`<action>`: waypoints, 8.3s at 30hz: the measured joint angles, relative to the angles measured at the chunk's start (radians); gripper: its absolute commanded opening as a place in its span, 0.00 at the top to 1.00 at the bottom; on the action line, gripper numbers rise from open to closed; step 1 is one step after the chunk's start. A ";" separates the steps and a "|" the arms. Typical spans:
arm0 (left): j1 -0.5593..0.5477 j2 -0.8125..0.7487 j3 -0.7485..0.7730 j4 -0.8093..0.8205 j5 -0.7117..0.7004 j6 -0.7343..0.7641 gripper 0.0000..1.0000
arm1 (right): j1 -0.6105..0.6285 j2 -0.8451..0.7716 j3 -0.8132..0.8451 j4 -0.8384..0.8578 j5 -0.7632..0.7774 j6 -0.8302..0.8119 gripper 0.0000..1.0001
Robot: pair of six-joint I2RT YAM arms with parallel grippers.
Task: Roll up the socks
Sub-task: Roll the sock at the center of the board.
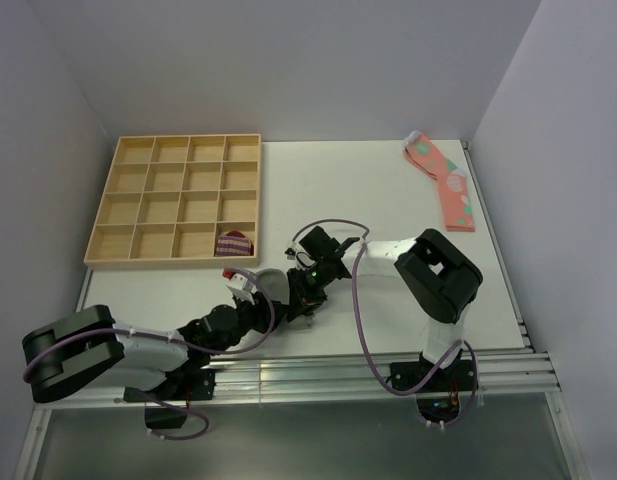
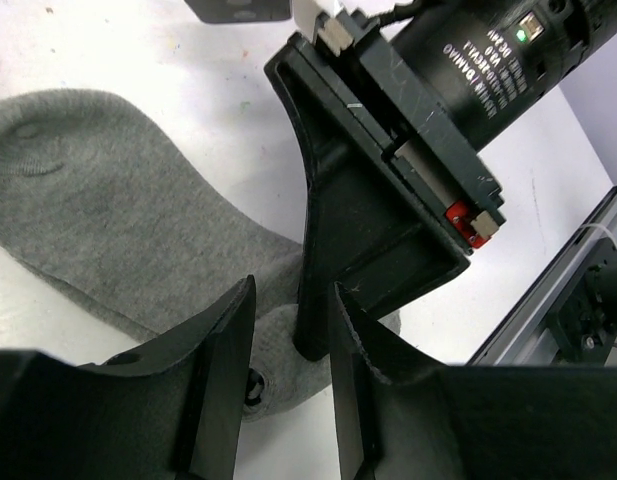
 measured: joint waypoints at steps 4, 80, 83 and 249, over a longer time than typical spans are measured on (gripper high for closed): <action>-0.024 0.041 0.000 0.027 -0.033 -0.020 0.60 | 0.000 0.006 0.005 -0.005 -0.008 0.000 0.76; -0.125 0.250 -0.001 0.252 -0.048 -0.146 0.44 | -0.087 -0.137 -0.171 -0.013 0.003 -0.007 0.79; -0.126 0.269 0.000 0.252 -0.038 -0.133 0.44 | -0.088 -0.133 -0.164 -0.022 0.001 -0.010 0.79; 0.123 0.051 0.246 -0.624 0.343 -0.349 0.89 | 0.462 -0.621 -0.602 0.383 0.951 0.539 0.83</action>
